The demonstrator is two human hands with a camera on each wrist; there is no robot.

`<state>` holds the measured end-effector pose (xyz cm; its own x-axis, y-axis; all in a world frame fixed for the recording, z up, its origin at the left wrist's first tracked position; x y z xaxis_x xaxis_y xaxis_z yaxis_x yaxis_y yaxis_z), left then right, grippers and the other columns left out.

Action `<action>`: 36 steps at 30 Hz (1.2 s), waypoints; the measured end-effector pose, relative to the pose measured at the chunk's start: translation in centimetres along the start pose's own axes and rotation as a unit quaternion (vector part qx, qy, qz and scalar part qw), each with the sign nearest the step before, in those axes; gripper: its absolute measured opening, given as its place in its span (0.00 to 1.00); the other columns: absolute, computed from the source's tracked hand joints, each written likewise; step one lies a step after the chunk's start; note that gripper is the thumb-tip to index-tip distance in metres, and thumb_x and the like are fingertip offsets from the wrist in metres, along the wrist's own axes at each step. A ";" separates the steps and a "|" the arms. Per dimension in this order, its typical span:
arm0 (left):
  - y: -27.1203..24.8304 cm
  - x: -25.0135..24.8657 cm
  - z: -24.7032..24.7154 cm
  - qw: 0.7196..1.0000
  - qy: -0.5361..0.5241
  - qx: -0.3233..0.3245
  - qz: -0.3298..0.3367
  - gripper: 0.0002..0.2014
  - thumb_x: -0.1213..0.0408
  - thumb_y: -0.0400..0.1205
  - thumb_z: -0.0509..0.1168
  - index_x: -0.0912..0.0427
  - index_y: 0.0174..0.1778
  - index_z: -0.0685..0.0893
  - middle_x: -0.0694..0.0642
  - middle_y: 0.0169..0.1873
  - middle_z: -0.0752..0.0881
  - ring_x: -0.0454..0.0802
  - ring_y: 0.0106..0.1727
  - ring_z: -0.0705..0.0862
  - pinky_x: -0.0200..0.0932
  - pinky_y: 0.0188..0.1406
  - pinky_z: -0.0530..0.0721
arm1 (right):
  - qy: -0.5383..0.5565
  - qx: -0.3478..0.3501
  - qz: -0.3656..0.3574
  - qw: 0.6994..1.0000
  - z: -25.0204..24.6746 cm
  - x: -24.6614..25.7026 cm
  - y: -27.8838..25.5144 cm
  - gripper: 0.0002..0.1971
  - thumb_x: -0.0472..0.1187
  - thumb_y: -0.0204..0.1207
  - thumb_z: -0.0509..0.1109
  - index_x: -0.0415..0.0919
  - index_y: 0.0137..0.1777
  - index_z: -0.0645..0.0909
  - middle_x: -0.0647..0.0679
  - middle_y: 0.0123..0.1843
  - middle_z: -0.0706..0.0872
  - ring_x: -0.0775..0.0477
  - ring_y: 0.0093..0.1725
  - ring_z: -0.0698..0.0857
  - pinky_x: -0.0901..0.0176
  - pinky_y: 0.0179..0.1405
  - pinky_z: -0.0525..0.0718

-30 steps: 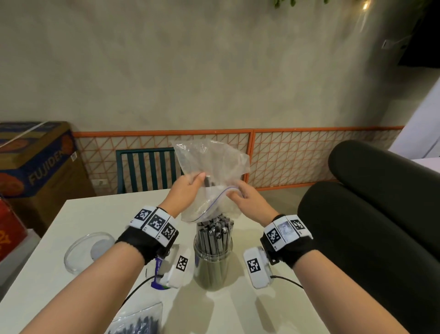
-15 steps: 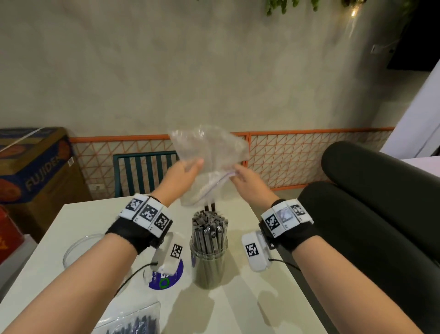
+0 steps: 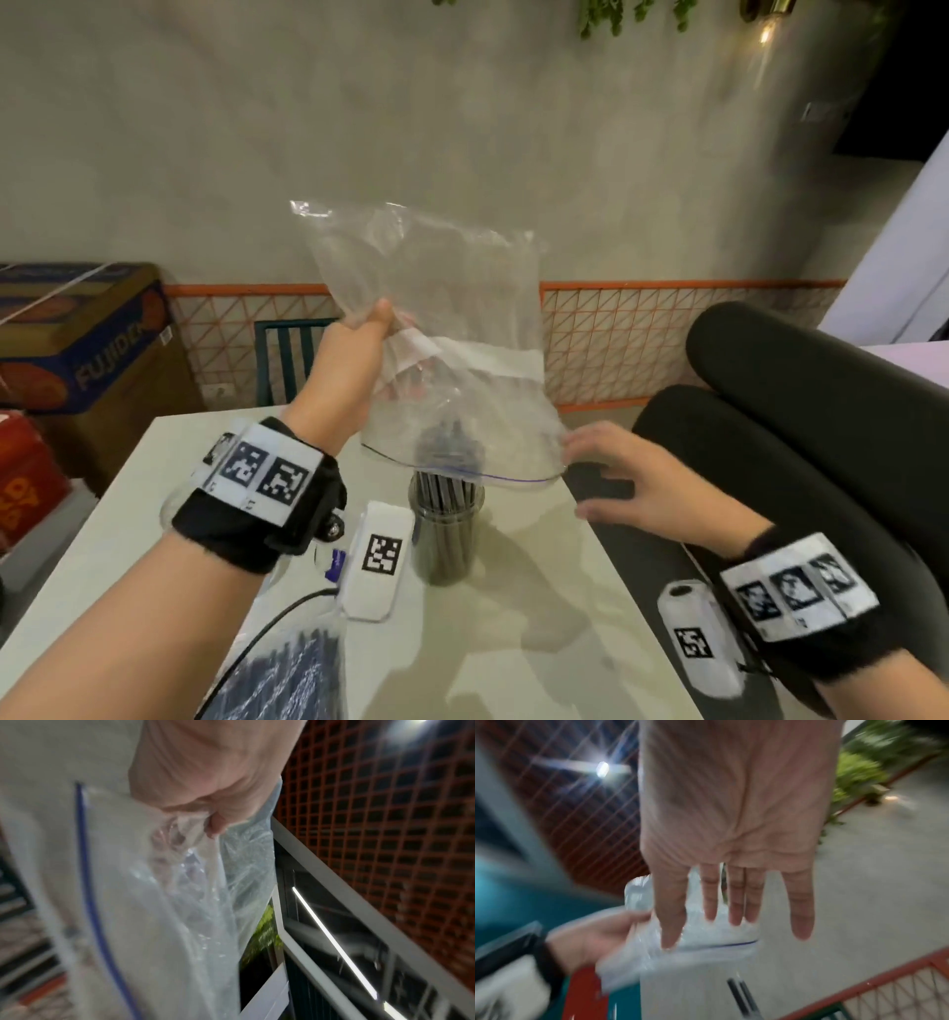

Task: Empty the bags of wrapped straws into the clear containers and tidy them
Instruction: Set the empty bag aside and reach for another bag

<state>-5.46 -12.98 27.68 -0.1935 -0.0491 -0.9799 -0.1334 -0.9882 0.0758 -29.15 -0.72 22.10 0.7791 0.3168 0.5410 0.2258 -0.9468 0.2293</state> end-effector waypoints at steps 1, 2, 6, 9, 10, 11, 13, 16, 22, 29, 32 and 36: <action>-0.9 0.6 0.3 1.000 0.028 0.009 0.002 0.16 0.54 0.85 0.55 0.56 0.40 0.83 0.58 0.44 0.87 0.57 0.46 0.88 0.58 0.40 0.89 | 0.078 -0.022 0.050 0.995 -0.8 -0.1 -0.8 0.31 0.53 0.66 0.77 0.55 0.69 0.72 0.63 0.69 0.74 0.64 0.69 0.74 0.49 0.70 0.78; -2.1 1.1 0.9 0.998 0.062 0.029 0.003 0.15 0.53 0.85 0.55 0.55 0.42 0.83 0.59 0.47 0.87 0.59 0.51 0.87 0.61 0.46 0.88 | 0.142 -0.081 0.085 0.983 -1.8 0.1 -1.3 0.40 0.57 0.63 0.78 0.57 0.75 0.65 0.63 0.71 0.73 0.63 0.70 0.73 0.51 0.70 0.77; -6.7 4.0 3.4 0.978 0.142 0.147 -0.037 0.16 0.48 0.82 0.55 0.52 0.55 0.83 0.50 0.54 0.85 0.51 0.52 0.88 0.59 0.50 0.88 | 0.392 -0.121 0.186 0.893 -1.1 1.3 -1.2 0.44 0.53 0.68 0.75 0.51 0.81 0.56 0.48 0.73 0.77 0.48 0.66 0.81 0.50 0.60 0.84; -9.5 5.9 4.3 0.969 0.113 0.218 0.018 0.27 0.45 0.75 0.64 0.49 0.69 0.74 0.49 0.57 0.84 0.44 0.55 0.86 0.38 0.42 0.88 | 0.478 -0.091 0.201 0.850 1.8 1.9 -1.2 0.14 0.36 0.78 0.67 0.31 0.61 0.79 0.44 0.45 0.91 0.46 0.45 0.88 0.59 0.36 0.88; -10.3 7.2 4.2 0.966 0.113 0.229 0.034 0.34 0.47 0.72 0.70 0.51 0.72 0.68 0.50 0.58 0.83 0.43 0.57 0.85 0.32 0.44 0.85 | 0.487 -0.117 0.203 0.841 2.0 2.1 -1.4 0.09 0.34 0.79 0.66 0.30 0.55 0.80 0.46 0.37 0.90 0.47 0.39 0.88 0.60 0.30 0.87; -11.1 9.3 4.0 0.963 0.129 0.235 0.022 0.36 0.54 0.71 0.74 0.56 0.71 0.65 0.49 0.56 0.82 0.40 0.55 0.84 0.27 0.44 0.82 | 0.491 -0.147 0.200 0.835 1.8 2.4 -1.5 0.07 0.33 0.80 0.64 0.31 0.52 0.80 0.47 0.33 0.90 0.48 0.36 0.88 0.61 0.27 0.86; -13.5 14.3 3.2 0.952 0.166 0.250 -0.060 0.30 0.71 0.73 0.73 0.58 0.68 0.67 0.46 0.48 0.82 0.34 0.42 0.86 0.25 0.35 0.81 | 0.478 -0.216 0.196 0.828 0.4 2.4 -1.8 0.07 0.33 0.81 0.62 0.33 0.49 0.81 0.44 0.34 0.88 0.49 0.35 0.87 0.61 0.27 0.86; -16.1 20.7 0.5 0.917 0.240 0.282 -0.150 0.09 0.77 0.78 0.64 0.60 0.49 0.82 0.56 0.37 0.83 0.44 0.27 0.85 0.40 0.25 0.78 | 0.400 -0.364 0.210 0.815 -4.0 0.4 -3.4 0.10 0.35 0.79 0.64 0.39 0.36 0.79 0.43 0.32 0.78 0.48 0.34 0.81 0.56 0.34 0.80; -16.0 18.8 -0.9 0.956 0.105 0.226 -0.152 0.39 0.33 0.60 0.68 0.40 0.67 0.68 0.38 0.62 0.77 0.35 0.59 0.79 0.47 0.60 0.77 | 0.310 -0.268 0.154 0.899 -2.9 1.3 -4.1 0.05 0.33 0.78 0.63 0.31 0.46 0.80 0.33 0.42 0.84 0.48 0.40 0.84 0.57 0.42 0.83; -13.0 12.4 2.3 0.981 0.177 0.081 -0.013 0.11 0.59 0.83 0.60 0.59 0.57 0.81 0.48 0.39 0.84 0.37 0.38 0.84 0.26 0.33 0.79 | 0.462 -0.153 0.136 0.863 1.4 2.9 -4.8 0.17 0.42 0.83 0.61 0.36 0.68 0.77 0.41 0.55 0.88 0.51 0.48 0.90 0.63 0.38 0.88; -12.7 12.9 1.4 0.990 0.139 -0.017 -0.006 0.12 0.66 0.86 0.54 0.62 0.52 0.83 0.50 0.35 0.82 0.42 0.36 0.80 0.29 0.30 0.78 | 0.349 -0.067 0.203 0.912 5.4 0.6 -7.7 0.21 0.50 0.76 0.69 0.41 0.66 0.79 0.44 0.57 0.90 0.45 0.55 0.89 0.50 0.52 0.89; -12.6 14.8 0.0 0.993 0.084 -0.059 -0.061 0.12 0.64 0.87 0.52 0.66 0.46 0.78 0.60 0.30 0.78 0.56 0.32 0.79 0.50 0.37 0.85 | 0.128 -0.015 0.299 0.946 9.7 -3.8 -12.4 0.16 0.52 0.74 0.72 0.39 0.51 0.84 0.42 0.47 0.90 0.56 0.41 0.87 0.49 0.49 0.85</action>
<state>-6.63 -1.31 12.17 -0.0160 0.0583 -0.9982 -0.0293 -0.9979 -0.0578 -29.21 9.24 9.34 0.5942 -0.2672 0.7586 -0.2303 -0.9602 -0.1579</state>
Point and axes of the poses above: each hand's wrist, its own y-axis towards the middle knuckle, its own z-axis out of the palm, x = y × z, the point moved 5 cm from there along y, towards the middle knuckle
